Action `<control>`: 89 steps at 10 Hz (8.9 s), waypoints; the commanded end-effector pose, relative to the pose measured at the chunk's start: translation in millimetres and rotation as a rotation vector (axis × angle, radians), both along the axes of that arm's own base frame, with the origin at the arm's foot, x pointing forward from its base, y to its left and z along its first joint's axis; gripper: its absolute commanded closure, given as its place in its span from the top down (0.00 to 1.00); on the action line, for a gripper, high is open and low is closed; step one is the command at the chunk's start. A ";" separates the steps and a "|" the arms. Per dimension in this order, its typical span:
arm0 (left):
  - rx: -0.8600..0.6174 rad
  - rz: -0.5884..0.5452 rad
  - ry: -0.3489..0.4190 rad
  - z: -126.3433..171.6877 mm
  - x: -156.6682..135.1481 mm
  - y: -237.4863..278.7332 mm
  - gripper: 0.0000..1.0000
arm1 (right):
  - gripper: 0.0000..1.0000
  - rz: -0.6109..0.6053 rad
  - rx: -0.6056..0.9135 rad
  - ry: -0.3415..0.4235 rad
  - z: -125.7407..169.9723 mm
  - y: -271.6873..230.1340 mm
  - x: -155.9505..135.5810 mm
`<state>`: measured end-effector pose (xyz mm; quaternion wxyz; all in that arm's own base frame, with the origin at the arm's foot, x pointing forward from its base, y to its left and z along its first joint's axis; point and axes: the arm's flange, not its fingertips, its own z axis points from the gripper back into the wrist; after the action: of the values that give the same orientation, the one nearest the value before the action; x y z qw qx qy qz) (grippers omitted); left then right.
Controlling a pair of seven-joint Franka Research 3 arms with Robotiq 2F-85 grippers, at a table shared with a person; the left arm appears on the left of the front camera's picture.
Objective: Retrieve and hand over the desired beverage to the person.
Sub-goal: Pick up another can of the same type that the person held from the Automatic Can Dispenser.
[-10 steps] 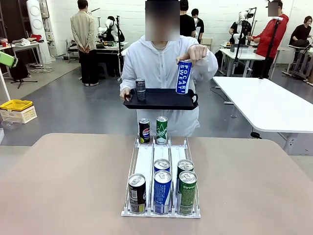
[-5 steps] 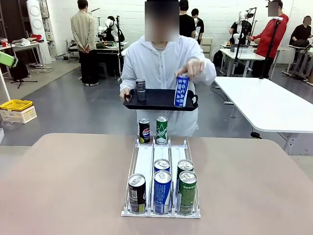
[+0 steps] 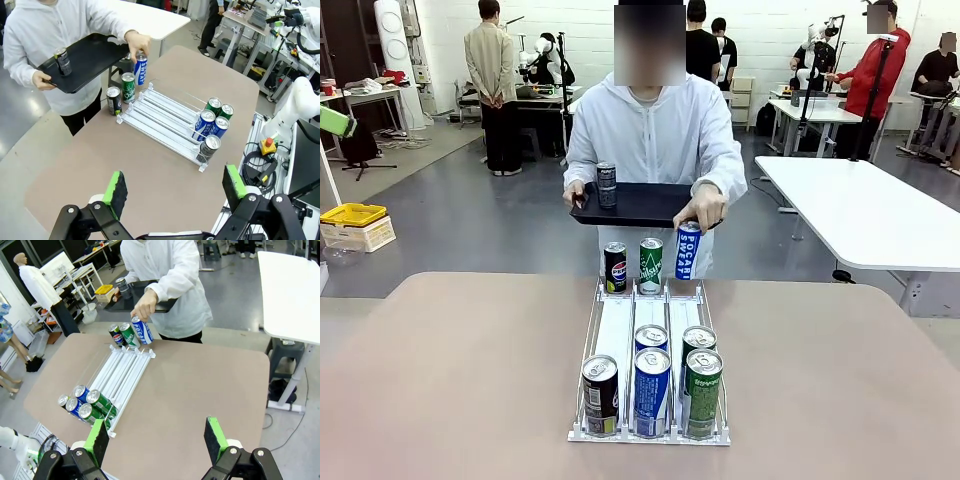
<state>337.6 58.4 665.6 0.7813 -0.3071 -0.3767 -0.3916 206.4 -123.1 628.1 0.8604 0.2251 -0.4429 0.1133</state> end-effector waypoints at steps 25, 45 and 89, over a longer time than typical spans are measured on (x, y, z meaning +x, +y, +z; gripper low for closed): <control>0.614 0.242 0.557 -99.6 43.6 -409.3 1.00 | 1.00 0.001 0.002 0.001 -2.3 0.7 0.9; 0.535 0.805 0.700 -182.4 -45.4 -508.4 1.00 | 1.00 0.001 0.002 0.001 -2.3 0.7 0.9; 0.710 0.697 0.777 -240.3 12.7 -481.4 1.00 | 1.00 0.001 0.002 0.001 -2.3 0.7 0.9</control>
<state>349.8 -423.4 425.3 0.9979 -0.0096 0.0018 -0.0639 206.3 -123.2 628.2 0.8605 0.2248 -0.4430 0.1131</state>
